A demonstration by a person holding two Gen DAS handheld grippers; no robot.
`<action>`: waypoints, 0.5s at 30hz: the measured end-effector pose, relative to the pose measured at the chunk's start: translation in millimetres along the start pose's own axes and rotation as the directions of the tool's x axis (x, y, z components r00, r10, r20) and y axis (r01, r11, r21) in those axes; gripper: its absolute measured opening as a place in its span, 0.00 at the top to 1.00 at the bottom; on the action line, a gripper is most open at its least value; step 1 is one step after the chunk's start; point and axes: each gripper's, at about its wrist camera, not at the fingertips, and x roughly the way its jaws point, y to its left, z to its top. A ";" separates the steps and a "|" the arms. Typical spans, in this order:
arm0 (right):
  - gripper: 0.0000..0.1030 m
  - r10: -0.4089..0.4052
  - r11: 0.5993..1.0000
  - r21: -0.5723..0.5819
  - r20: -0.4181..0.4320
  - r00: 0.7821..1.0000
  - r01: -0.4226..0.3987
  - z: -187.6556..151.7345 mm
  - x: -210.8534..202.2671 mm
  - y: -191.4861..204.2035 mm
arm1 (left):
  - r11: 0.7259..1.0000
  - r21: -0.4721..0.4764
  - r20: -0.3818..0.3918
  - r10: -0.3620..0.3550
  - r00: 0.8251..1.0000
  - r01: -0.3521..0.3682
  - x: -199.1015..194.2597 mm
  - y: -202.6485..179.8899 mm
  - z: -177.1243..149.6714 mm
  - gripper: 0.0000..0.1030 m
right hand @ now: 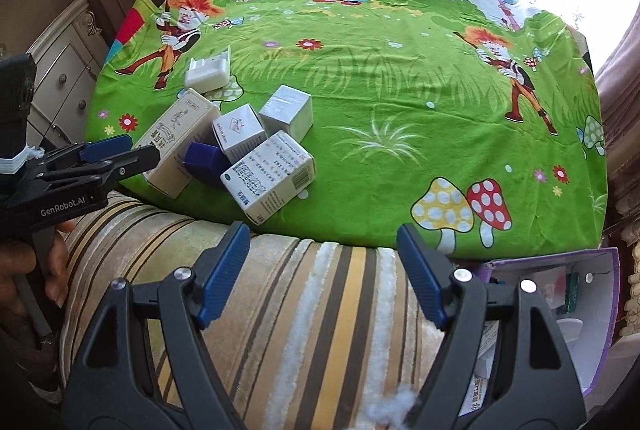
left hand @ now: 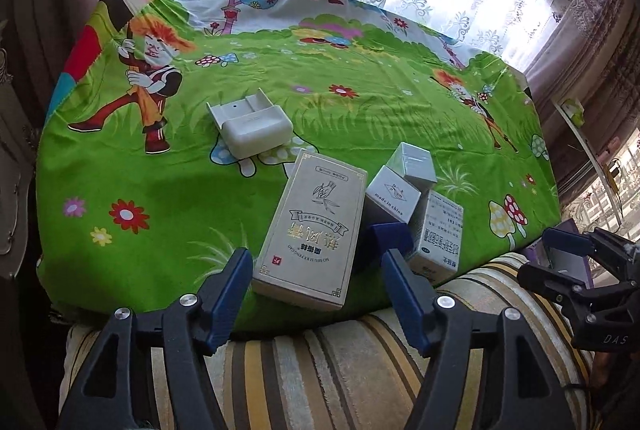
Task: Organize rigid objects
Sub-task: 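Move both open tools back to the box pile on the bed, then grasp the tall beige box with the left tool while the right grasps a white medicine box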
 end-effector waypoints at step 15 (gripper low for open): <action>0.24 0.097 0.970 0.230 -0.050 0.994 -0.083 33.7 53.2 5.0 | 0.997 0.052 -0.067 0.063 0.996 -0.060 27.8 -1.7 -3.9 0.29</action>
